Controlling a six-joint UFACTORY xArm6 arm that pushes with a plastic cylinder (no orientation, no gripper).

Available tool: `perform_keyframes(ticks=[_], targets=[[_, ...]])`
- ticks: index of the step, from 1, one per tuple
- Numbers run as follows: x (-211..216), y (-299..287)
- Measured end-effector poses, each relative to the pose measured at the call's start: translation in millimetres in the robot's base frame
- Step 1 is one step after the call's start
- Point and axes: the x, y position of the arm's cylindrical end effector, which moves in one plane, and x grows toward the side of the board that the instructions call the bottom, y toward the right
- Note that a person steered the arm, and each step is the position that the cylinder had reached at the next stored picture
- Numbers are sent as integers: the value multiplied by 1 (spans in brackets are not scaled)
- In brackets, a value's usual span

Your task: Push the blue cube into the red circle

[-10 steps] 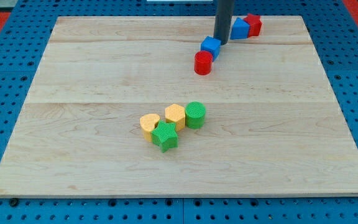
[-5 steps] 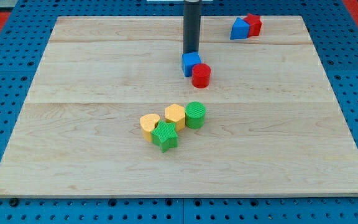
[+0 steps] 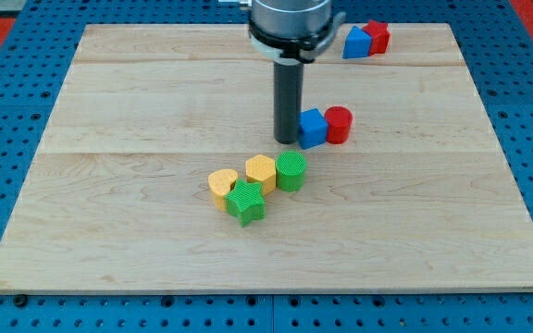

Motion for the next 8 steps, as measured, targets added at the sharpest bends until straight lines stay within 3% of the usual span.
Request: perform_keyframes(ticks=[3,8], targets=[[4,33],[-41,82]])
